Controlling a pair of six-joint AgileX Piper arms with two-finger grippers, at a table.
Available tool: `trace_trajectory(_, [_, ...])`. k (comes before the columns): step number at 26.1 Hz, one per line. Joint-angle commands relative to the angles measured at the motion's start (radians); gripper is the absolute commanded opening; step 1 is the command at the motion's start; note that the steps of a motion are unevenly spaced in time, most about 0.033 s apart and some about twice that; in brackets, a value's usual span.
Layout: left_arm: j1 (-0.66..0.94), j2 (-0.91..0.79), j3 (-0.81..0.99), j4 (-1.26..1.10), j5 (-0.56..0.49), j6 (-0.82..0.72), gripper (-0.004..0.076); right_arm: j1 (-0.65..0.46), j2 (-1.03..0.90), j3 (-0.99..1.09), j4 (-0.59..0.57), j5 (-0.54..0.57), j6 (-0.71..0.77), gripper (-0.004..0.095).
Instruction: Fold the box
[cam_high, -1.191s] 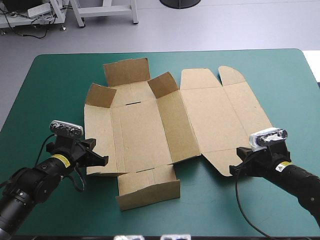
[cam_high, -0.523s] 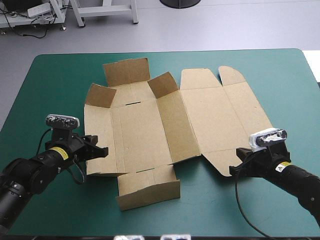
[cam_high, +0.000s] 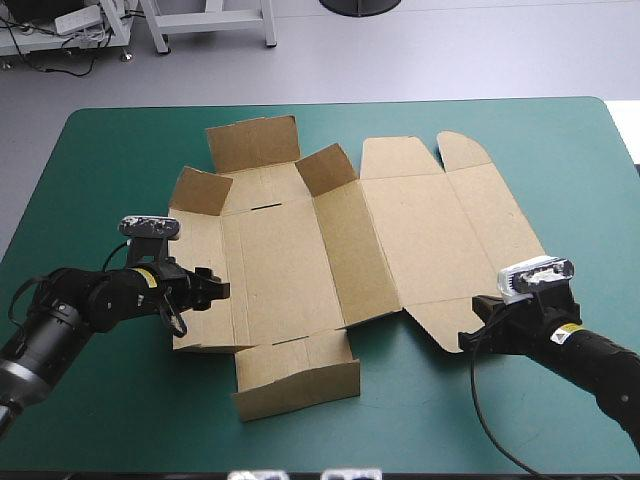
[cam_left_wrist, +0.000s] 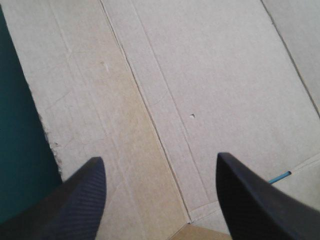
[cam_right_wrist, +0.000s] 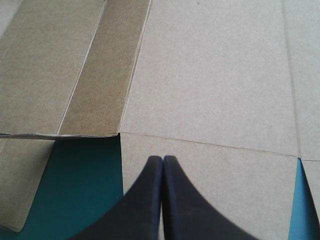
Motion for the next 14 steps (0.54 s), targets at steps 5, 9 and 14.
trace_trajectory(5, [0.314,-0.004,-0.035,-0.436,0.127,0.404,0.0467,0.002,-0.004,-0.034,0.018,-0.042,-0.004,-0.0025])
trace_trajectory(9, [0.479,-0.004,-0.035,-0.509,0.234,0.509,0.0467,0.002,-0.004,-0.034,0.020,-0.042,0.000,-0.0025])
trace_trajectory(14, [0.524,0.013,-0.023,-0.462,0.240,0.528,0.0467,0.002,-0.003,-0.034,0.038,-0.024,0.000,-0.0025])
